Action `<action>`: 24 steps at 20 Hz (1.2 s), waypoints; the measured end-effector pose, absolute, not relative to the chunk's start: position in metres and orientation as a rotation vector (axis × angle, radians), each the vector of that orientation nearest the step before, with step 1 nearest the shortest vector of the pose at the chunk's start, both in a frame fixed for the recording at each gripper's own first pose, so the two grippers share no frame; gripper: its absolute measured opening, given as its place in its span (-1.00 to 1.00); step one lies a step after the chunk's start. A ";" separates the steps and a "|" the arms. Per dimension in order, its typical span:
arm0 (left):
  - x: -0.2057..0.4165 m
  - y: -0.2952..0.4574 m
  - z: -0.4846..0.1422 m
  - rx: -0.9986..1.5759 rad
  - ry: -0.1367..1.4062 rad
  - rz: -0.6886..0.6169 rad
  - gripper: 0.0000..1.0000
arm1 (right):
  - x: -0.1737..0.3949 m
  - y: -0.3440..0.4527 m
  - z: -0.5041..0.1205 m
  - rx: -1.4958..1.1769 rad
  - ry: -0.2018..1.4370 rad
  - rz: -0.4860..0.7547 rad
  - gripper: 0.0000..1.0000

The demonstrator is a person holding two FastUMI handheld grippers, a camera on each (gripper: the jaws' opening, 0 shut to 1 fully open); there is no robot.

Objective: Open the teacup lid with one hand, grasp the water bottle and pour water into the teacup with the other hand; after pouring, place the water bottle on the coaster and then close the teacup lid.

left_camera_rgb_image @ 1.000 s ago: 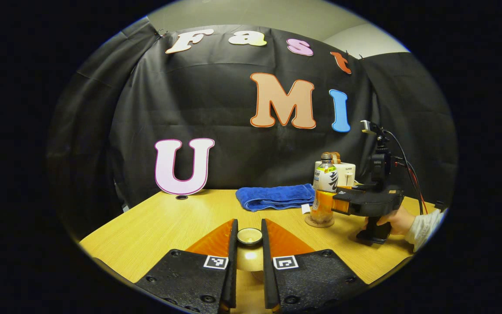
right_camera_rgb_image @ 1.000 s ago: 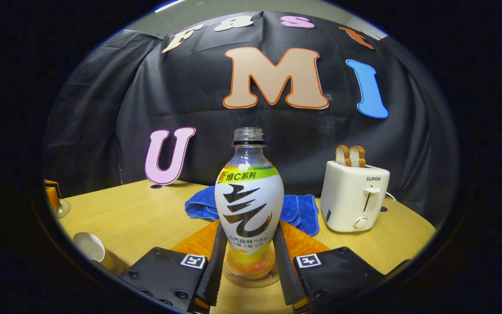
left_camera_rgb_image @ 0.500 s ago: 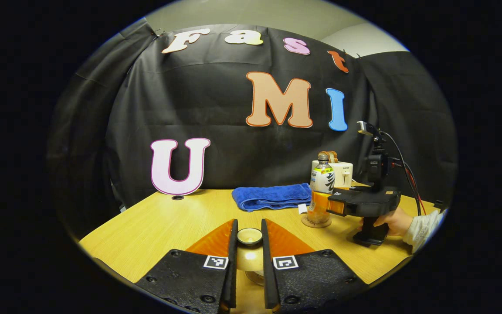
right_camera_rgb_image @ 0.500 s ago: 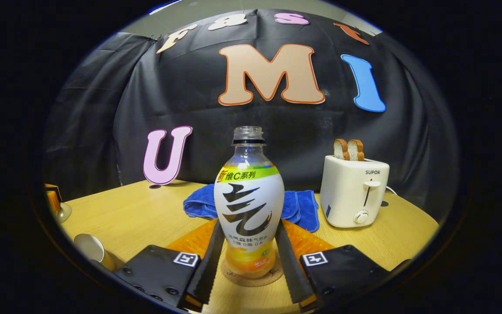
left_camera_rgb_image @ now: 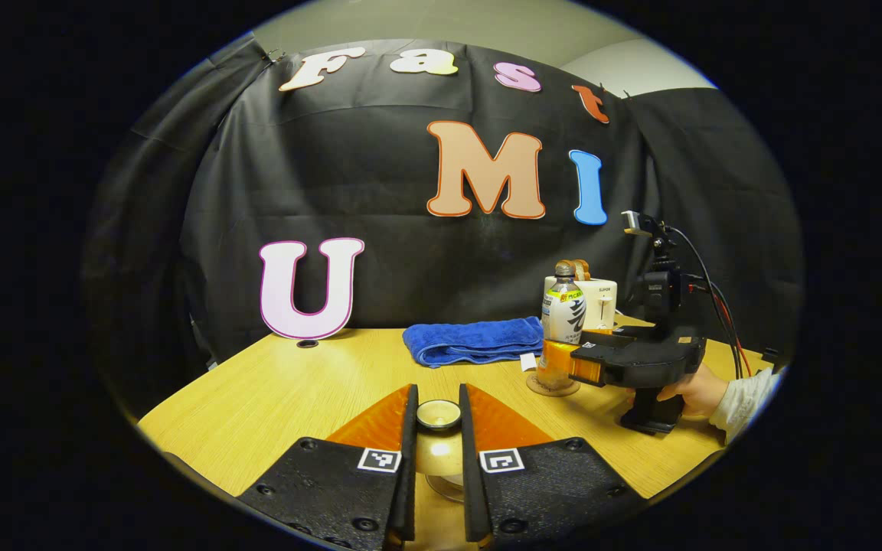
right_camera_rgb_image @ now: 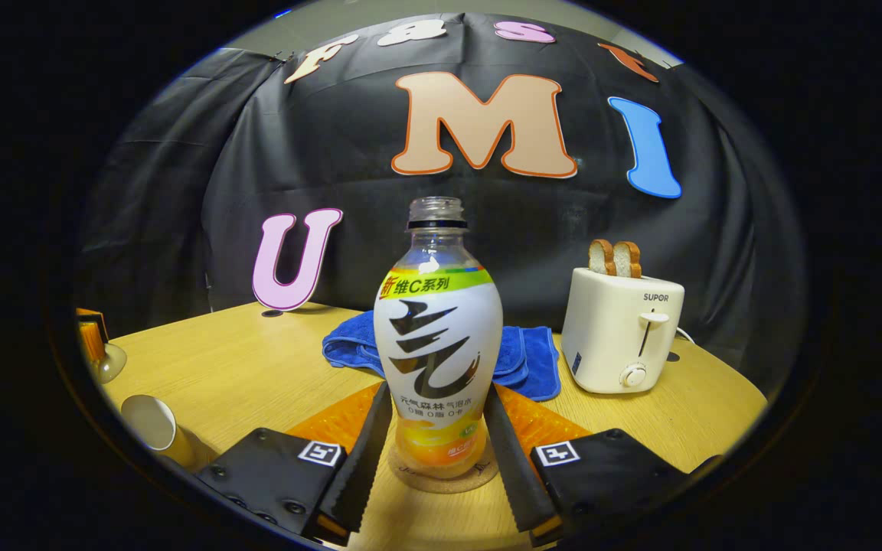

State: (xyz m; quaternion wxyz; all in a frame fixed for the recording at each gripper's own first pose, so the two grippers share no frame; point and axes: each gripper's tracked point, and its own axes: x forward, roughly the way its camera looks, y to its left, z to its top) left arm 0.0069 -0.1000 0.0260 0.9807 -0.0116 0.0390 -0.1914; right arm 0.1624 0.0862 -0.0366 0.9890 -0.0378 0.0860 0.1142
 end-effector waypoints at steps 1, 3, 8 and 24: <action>0.008 -0.100 0.026 -0.025 0.077 -0.385 -0.55 | 0.163 0.085 -0.038 -0.068 0.178 0.224 0.56; 0.007 -0.101 0.027 -0.024 0.077 -0.388 -0.54 | 0.162 0.082 -0.040 -0.054 0.190 0.222 0.56; 0.007 -0.107 0.026 -0.024 0.080 -0.403 -0.54 | 0.157 0.077 -0.027 -0.036 0.154 0.219 0.94; 0.010 -0.140 -0.015 -0.006 0.177 -0.457 -0.54 | 0.091 0.057 0.065 0.018 -0.055 0.239 0.99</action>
